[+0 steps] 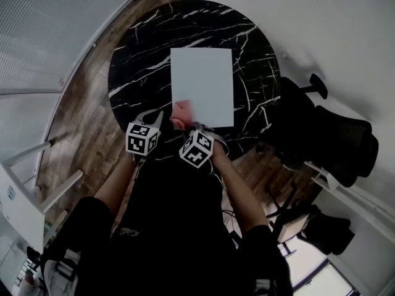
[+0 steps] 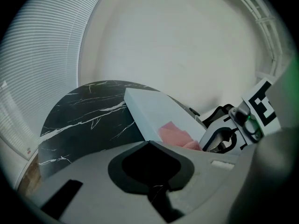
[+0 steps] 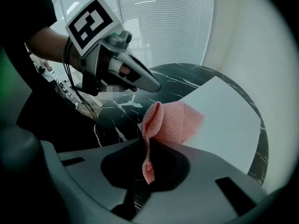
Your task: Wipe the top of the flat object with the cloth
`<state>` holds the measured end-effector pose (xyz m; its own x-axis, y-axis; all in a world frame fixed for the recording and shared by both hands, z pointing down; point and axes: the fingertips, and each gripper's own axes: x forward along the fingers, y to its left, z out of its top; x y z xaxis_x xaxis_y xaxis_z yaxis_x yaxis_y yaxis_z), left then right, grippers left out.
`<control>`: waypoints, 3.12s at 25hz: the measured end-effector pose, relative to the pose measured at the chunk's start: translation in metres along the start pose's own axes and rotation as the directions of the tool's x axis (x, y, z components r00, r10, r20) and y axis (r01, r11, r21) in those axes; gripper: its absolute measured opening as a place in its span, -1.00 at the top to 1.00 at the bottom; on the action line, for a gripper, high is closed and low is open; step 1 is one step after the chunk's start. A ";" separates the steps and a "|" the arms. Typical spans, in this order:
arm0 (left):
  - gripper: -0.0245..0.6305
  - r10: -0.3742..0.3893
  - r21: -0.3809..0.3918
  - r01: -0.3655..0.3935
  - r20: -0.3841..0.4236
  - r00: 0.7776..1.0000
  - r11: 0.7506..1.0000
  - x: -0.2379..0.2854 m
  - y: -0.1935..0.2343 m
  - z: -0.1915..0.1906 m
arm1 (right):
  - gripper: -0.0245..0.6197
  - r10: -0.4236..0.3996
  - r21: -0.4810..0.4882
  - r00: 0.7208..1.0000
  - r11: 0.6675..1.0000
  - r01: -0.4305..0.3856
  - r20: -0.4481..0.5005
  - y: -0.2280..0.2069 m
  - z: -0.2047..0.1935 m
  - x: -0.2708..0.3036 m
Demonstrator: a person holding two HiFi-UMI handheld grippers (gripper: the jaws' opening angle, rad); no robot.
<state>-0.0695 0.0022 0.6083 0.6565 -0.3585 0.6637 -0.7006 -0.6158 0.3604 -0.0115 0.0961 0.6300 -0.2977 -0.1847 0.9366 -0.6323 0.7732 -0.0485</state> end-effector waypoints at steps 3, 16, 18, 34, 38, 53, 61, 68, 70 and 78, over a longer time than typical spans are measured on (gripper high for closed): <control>0.93 -0.010 0.001 0.010 -0.008 1.000 1.000 0.000 -0.003 -0.004 | 0.89 0.021 -0.007 1.000 1.000 -0.021 -0.021 0.011 -0.006 0.003; 0.93 -0.004 0.031 0.003 0.026 1.000 1.000 -0.012 -0.019 0.009 | 0.89 -0.168 0.246 0.928 0.965 0.086 0.333 -0.001 0.011 -0.042; 0.93 0.007 0.041 -0.009 0.042 0.999 0.999 -0.017 -0.024 0.017 | 0.89 -0.215 0.342 0.873 0.938 0.060 0.437 -0.007 0.020 -0.061; 0.93 0.009 0.038 -0.021 0.284 0.959 0.999 -0.091 -0.162 0.048 | 0.90 -0.619 0.681 0.553 0.722 0.123 0.557 -0.018 -0.053 -0.242; 0.93 0.030 0.042 -0.047 0.339 0.940 0.998 -0.121 -0.193 0.035 | 0.90 -0.637 0.675 0.521 0.723 0.147 0.569 0.004 -0.072 -0.263; 0.93 -0.201 0.368 -0.020 0.552 0.810 0.930 -0.256 -0.263 0.104 | 0.90 -0.834 0.737 0.220 0.551 0.392 0.506 0.071 -0.059 -0.396; 0.93 -0.236 0.361 0.010 0.589 0.773 0.933 -0.295 -0.253 0.093 | 0.90 -0.815 0.690 0.153 0.560 0.458 0.559 0.098 -0.013 -0.420; 0.93 -0.201 0.342 -0.030 0.619 0.759 0.939 -0.301 -0.244 0.105 | 0.90 -0.825 0.699 0.130 0.540 0.468 0.550 0.096 -0.016 -0.439; 0.93 -0.199 0.337 -0.031 0.625 0.755 0.941 -0.303 -0.247 0.110 | 0.90 -0.829 0.698 0.148 0.538 0.473 0.539 0.094 -0.021 -0.441; 0.93 -0.204 0.346 -0.034 0.628 0.751 0.938 -0.294 -0.251 0.113 | 0.90 -0.829 0.690 0.148 0.536 0.487 0.539 0.085 -0.029 -0.436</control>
<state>-0.0556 0.1831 0.2487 0.8115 -0.5843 0.0131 -0.5830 -0.8077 0.0886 0.0854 0.2596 0.2272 0.0944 -0.9955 -0.0083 -0.9772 -0.0942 0.1903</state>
